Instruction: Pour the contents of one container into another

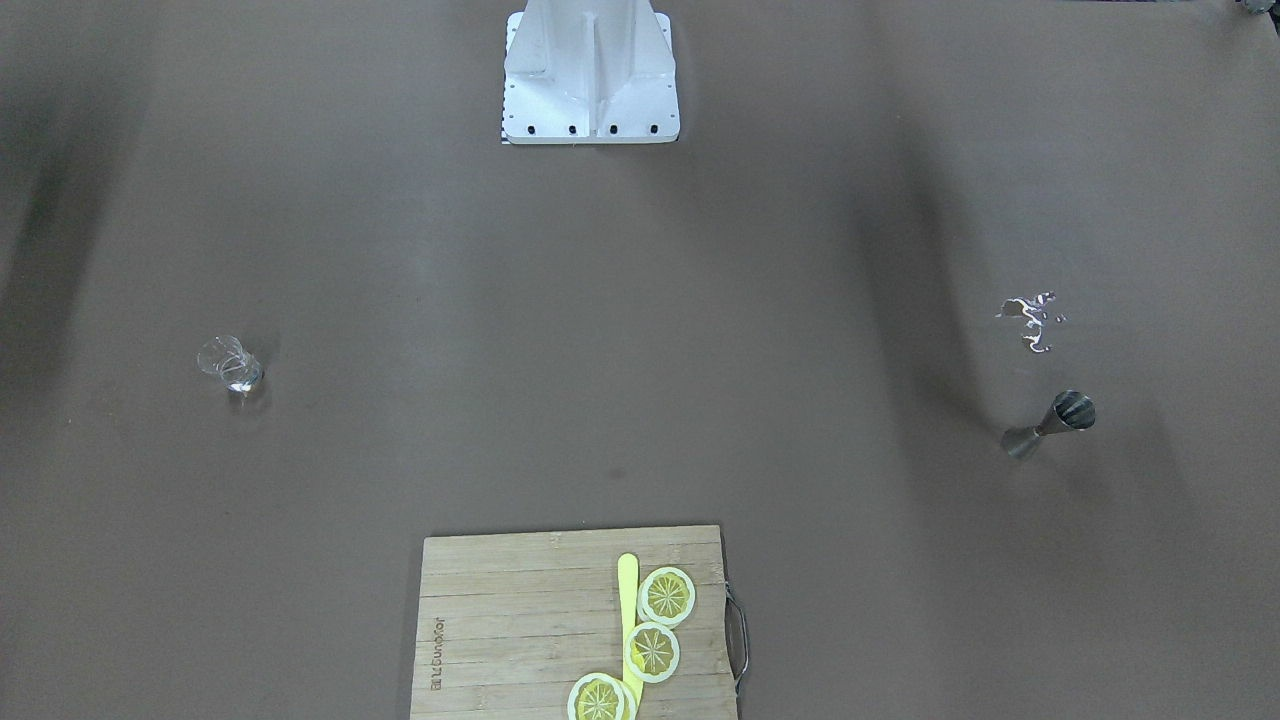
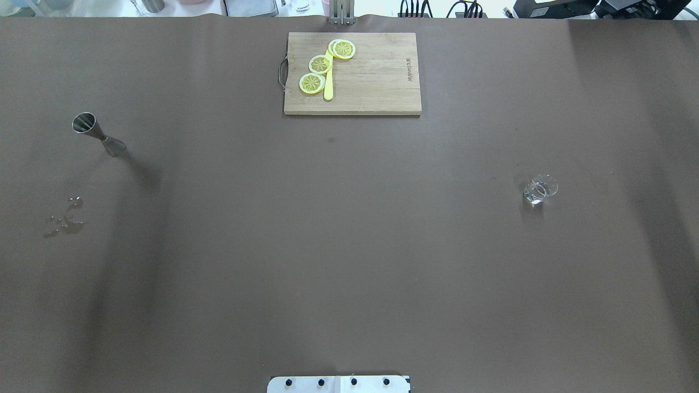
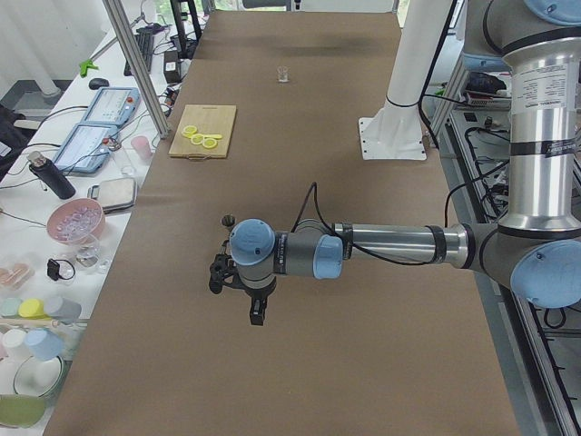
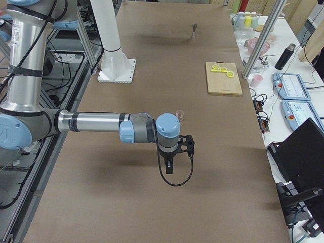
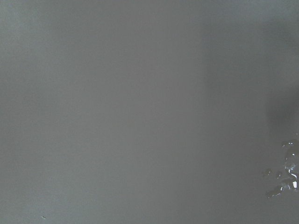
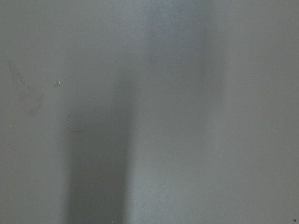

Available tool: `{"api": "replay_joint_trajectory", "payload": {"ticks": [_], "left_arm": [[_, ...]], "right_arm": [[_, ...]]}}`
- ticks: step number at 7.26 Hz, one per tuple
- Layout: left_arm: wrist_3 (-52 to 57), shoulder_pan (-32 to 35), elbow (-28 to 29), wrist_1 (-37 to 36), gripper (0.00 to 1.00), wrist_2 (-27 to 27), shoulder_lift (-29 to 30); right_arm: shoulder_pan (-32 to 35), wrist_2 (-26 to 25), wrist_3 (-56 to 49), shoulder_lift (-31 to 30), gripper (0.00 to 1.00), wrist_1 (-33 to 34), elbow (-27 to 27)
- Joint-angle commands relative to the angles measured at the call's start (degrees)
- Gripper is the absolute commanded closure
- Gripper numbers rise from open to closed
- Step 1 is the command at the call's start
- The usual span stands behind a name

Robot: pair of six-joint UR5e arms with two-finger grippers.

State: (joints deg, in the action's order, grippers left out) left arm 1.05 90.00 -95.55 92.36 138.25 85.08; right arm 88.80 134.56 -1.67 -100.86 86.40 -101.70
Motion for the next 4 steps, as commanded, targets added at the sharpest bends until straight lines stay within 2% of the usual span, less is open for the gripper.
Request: {"api": "replay_joint_trajectory", "payload": {"ticks": [1, 4], "left_arm": [[0.0, 0.0, 0.0, 0.2, 0.02, 0.1, -0.5], [-0.3, 0.0, 0.1, 0.3, 0.02, 0.6, -0.2]], "right_arm": [[0.0, -0.8, -0.2, -0.1, 0.0, 0.2, 0.4], [0.0, -1.2, -0.1, 0.0, 0.0, 0.0, 0.2]]}}
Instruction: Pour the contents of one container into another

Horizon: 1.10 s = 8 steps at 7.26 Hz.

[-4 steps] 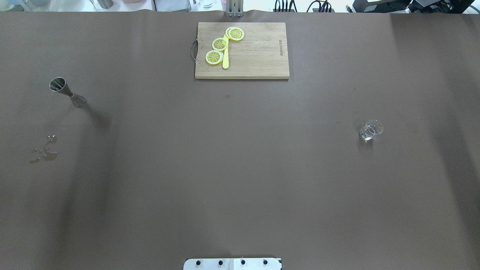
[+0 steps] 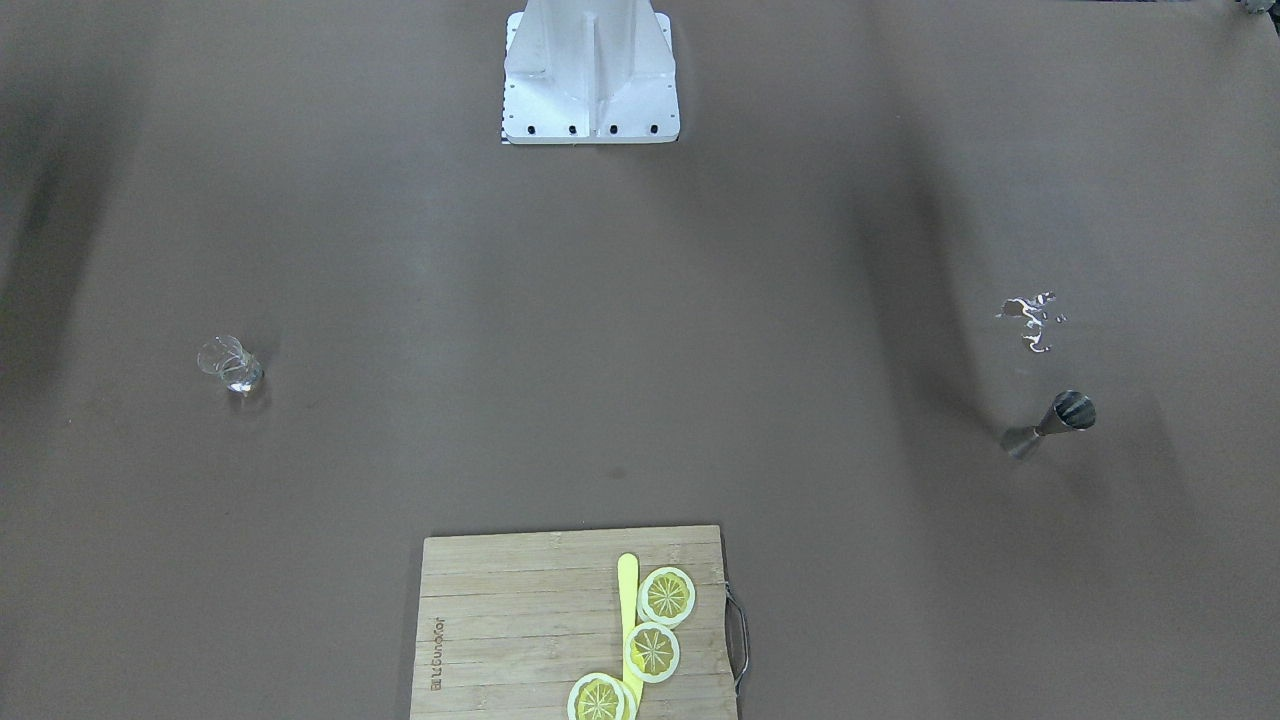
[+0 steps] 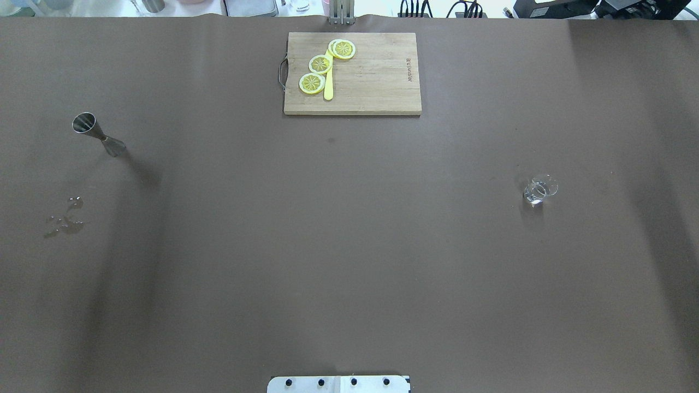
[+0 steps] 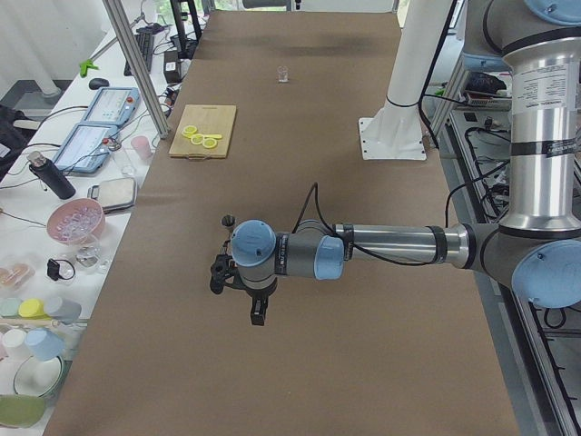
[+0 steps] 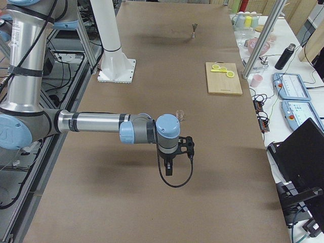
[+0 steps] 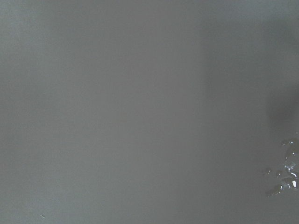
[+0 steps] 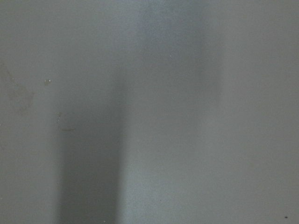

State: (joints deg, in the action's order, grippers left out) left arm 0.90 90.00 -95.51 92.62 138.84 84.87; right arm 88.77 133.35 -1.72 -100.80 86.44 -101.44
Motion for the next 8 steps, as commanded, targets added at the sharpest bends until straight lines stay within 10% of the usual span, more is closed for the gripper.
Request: {"api": "replay_joint_trajectory", "payload": {"ticks": [1, 8], "left_arm": [[-0.1, 0.0, 0.1, 0.0, 0.02, 0.0, 0.2], [-0.6, 0.0, 0.1, -0.2, 0.02, -0.4, 2.6]], "right_arm": [[0.0, 0.0, 0.1, -0.1, 0.0, 0.0, -0.2], [0.0, -0.1, 0.1, 0.0, 0.0, 0.0, -0.2]]}}
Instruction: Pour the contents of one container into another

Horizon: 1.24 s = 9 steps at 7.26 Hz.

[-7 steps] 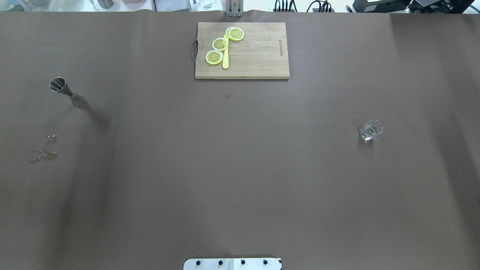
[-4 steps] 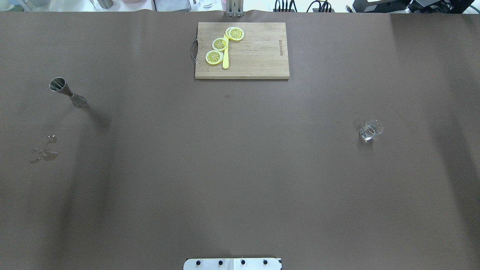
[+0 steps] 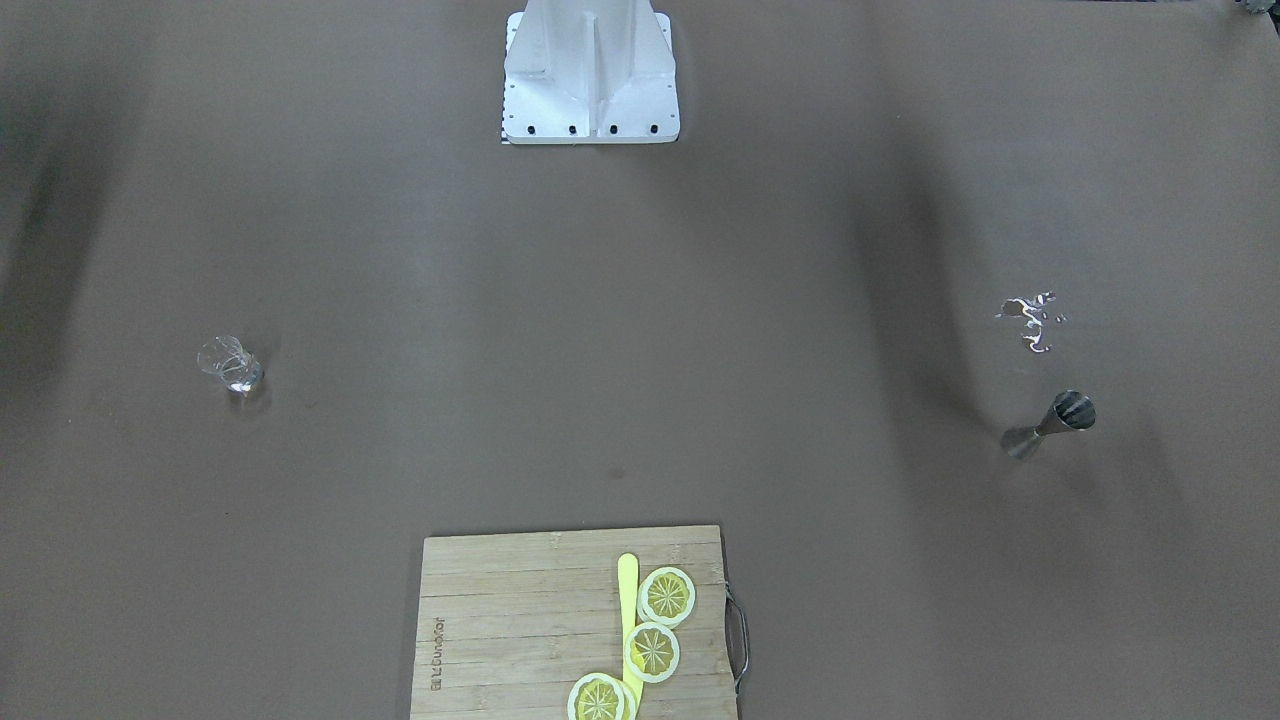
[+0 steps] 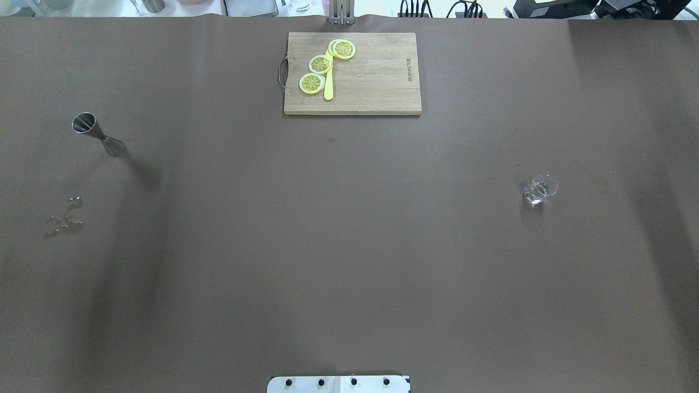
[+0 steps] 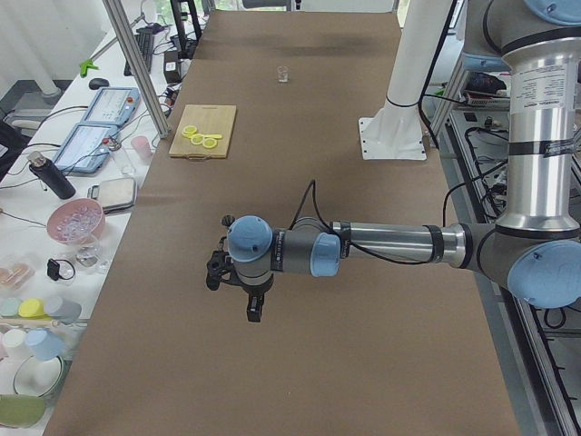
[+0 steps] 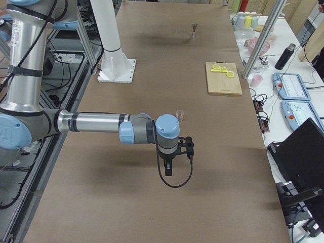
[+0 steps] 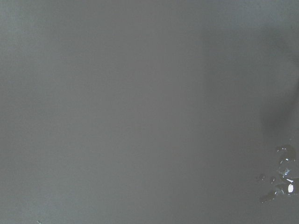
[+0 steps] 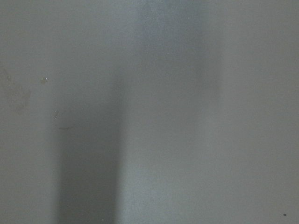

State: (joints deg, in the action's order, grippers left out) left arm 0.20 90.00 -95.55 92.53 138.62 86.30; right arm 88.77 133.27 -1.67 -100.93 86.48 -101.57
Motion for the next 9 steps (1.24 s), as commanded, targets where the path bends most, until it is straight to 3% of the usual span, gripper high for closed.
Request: {"api": "replay_joint_trajectory", "payload": {"ticks": [1, 3, 7, 9], "left_arm": [[0.1, 0.0, 0.0, 0.0, 0.02, -0.3, 2.0], [-2.6, 0.0, 0.0, 1.0, 0.03, -1.9, 3.6], [-16.4, -1.7, -0.5, 12.7, 0.03, -5.1, 3.3], [-23.5, -4.1, -4.3, 17.7, 0.03, -11.1, 2.7]], "right_arm": [[0.0, 0.0, 0.0, 0.1, 0.0, 0.0, -0.1], [0.0, 0.2, 0.0, -0.1, 0.0, -0.1, -0.6], [0.0, 0.2, 0.0, 0.2, 0.0, -0.1, -0.6], [0.0, 0.1, 0.0, -0.1, 0.0, -0.1, -0.6]]}}
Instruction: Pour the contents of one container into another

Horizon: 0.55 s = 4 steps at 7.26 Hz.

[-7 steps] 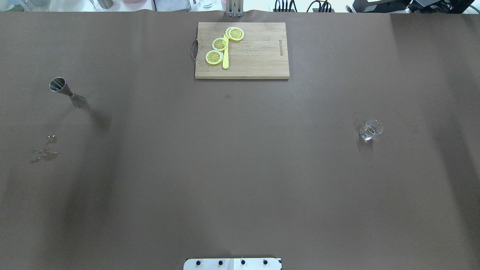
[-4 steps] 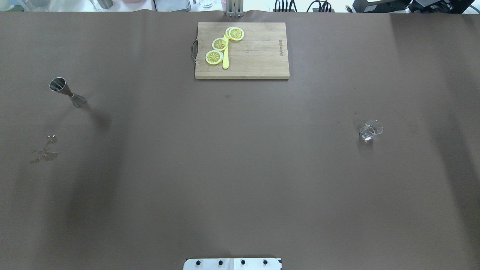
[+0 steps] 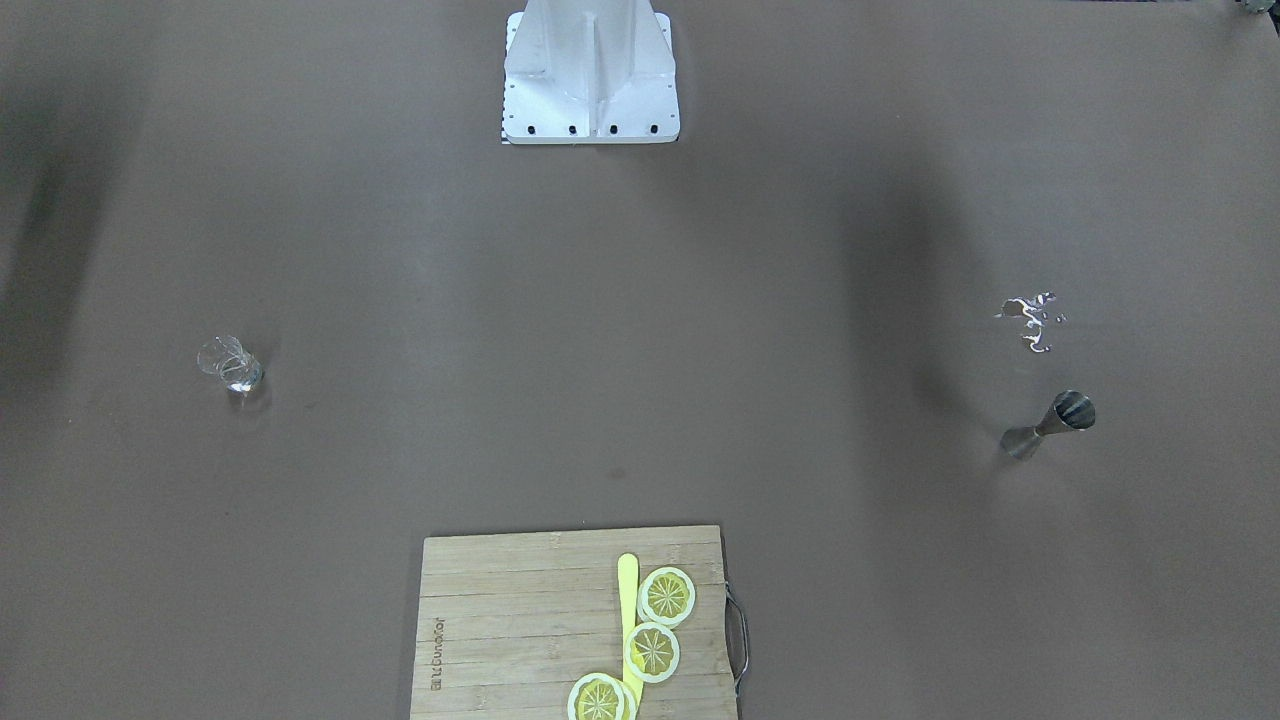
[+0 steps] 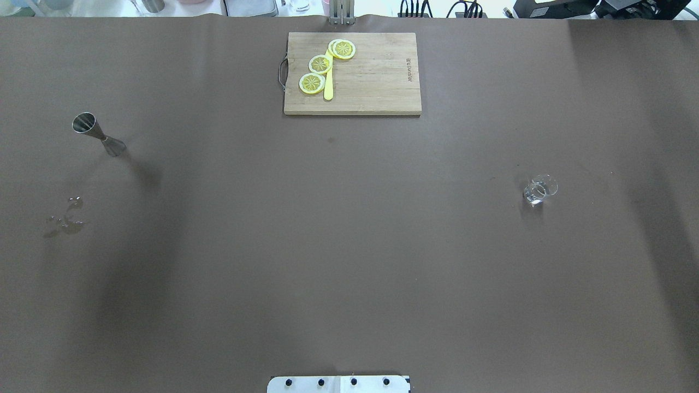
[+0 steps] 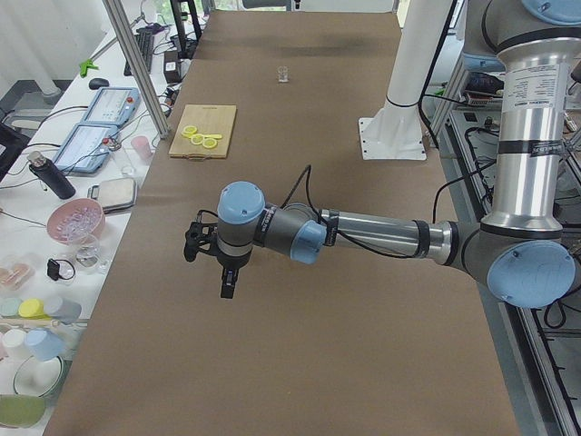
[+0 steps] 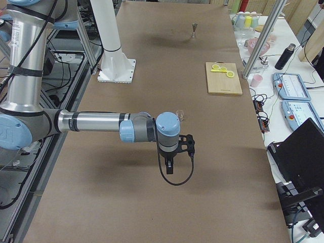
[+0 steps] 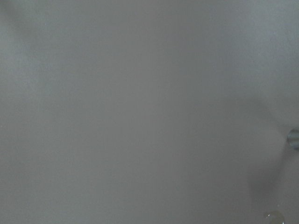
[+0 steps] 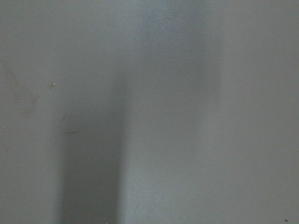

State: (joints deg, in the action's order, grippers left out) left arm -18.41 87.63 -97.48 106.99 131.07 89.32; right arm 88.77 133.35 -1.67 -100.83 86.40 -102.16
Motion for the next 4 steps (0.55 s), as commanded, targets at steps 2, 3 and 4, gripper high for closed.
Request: {"api": "replay_joint_trajectory", "payload": {"ticks": [2, 3, 4], "left_arm": [[-14.0, -6.7, -3.7, 10.3, 0.03, -10.3, -0.3], [-19.9, -10.5, -6.0, 12.9, 0.03, -14.9, -2.0], [-26.1, -14.3, -9.2, 13.2, 0.03, -19.8, -3.1]], "right_arm": [[0.0, 0.0, 0.0, -0.2, 0.0, 0.0, 0.0], [0.0, 0.1, 0.0, -0.1, 0.0, 0.0, -0.1], [0.0, 0.1, -0.1, -0.2, 0.0, 0.0, -0.1]]}}
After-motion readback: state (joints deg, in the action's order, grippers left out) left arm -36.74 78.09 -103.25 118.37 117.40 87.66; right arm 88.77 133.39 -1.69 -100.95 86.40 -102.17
